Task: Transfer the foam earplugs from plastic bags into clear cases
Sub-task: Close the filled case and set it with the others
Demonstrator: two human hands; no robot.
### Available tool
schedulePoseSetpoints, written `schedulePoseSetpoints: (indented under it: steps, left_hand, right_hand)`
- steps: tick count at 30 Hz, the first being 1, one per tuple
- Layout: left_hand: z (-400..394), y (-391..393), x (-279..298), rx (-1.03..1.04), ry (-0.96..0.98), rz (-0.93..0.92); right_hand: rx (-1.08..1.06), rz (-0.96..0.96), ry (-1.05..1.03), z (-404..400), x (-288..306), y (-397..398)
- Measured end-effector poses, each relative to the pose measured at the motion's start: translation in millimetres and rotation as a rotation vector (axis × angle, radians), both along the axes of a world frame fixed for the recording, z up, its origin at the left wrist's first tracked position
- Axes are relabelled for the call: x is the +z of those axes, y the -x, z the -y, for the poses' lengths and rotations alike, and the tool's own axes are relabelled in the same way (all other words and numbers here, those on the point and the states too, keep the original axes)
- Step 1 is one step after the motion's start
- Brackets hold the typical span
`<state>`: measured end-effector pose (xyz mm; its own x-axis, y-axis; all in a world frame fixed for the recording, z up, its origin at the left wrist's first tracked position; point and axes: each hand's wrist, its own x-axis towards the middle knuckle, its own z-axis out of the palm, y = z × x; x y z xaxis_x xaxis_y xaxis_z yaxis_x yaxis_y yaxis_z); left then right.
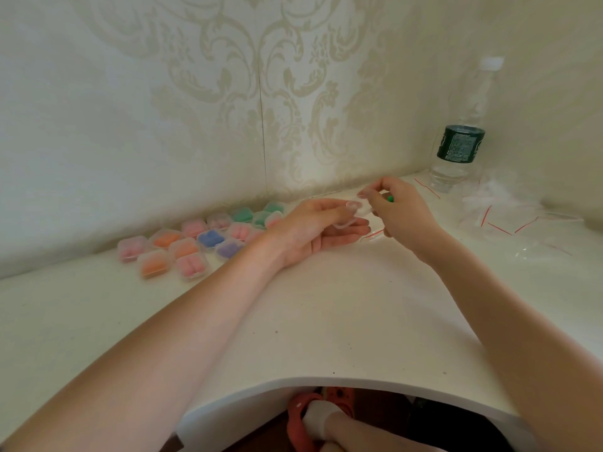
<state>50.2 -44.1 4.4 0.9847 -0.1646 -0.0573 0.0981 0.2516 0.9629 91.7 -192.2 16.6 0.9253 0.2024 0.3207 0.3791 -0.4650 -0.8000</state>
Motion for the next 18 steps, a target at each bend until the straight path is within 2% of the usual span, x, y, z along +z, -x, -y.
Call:
schedulePoseSetpoints:
  steps: [3, 5, 7, 11, 18]
  left_hand:
    - [2, 0, 1, -0.007, -0.065, 0.000]
    - [5, -1, 0, 0.070, -0.038, -0.016]
    - [6, -4, -1, 0.163, 0.047, -0.037]
    - [5, -9, -3, 0.219, 0.124, -0.049]
    - [13, -12, -8, 0.270, -0.050, -0.031]
  right_hand:
    - [0.039, -0.022, -0.027, -2, -1, -2]
    - [0.055, -0.207, -0.256, -5, 3, -5]
    - [0.096, -0.285, -0.420, -5, 7, -5]
    - [0.205, -0.206, -0.329, -5, 6, 3]
    - [0.229, 0.005, -0.191, -7, 4, 12]
